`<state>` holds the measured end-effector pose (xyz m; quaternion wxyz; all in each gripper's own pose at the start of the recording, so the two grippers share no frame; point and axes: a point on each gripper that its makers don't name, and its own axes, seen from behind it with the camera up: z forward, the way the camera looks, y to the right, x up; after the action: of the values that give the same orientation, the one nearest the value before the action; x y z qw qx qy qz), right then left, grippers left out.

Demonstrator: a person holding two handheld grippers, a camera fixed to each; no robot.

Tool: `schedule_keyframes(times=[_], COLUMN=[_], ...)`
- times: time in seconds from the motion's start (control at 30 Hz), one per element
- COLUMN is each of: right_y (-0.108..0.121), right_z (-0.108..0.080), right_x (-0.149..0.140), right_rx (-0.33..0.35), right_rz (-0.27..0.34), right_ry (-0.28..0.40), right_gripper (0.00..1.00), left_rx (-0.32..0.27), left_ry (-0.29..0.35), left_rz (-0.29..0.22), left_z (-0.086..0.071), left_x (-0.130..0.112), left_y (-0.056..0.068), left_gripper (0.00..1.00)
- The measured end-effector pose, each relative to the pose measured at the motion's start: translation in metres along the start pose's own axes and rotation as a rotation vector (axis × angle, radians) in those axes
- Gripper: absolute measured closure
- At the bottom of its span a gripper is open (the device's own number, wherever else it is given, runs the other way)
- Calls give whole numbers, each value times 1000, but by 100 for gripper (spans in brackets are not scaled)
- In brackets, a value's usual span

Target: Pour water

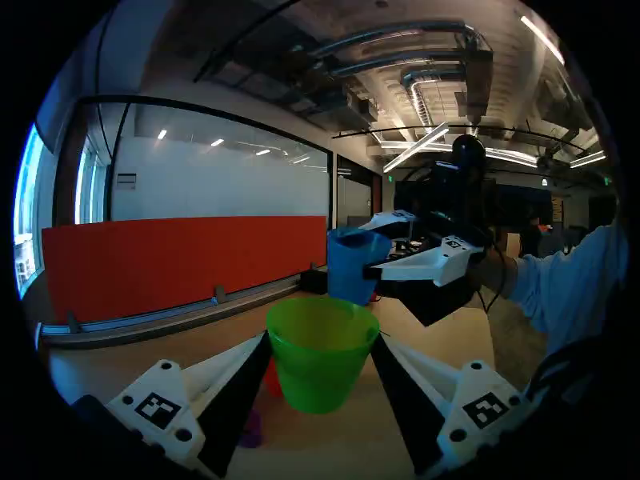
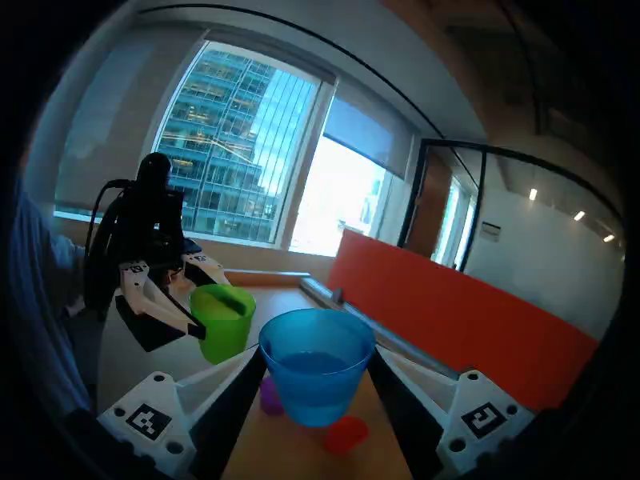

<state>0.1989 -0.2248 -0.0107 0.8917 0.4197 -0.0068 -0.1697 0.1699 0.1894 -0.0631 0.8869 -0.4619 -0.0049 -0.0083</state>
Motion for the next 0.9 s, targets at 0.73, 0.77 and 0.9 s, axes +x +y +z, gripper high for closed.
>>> schedule_keyframes(times=[0.73,0.77,0.9], right_y=[27,28,31], right_z=[14,15,17], right_x=[44,45,52], right_rx=[-38,-39,-43], right_rz=[-340,-355,-416], right_ry=[4,4,5], right_gripper=[10,10,10], left_rx=[-28,-29,-32], left_ry=[-7,-7,-6], left_rz=[3,3,3], left_z=[9,9,11], left_x=[-4,-4,-3], left_y=[19,20,21], left_gripper=[14,14,14])
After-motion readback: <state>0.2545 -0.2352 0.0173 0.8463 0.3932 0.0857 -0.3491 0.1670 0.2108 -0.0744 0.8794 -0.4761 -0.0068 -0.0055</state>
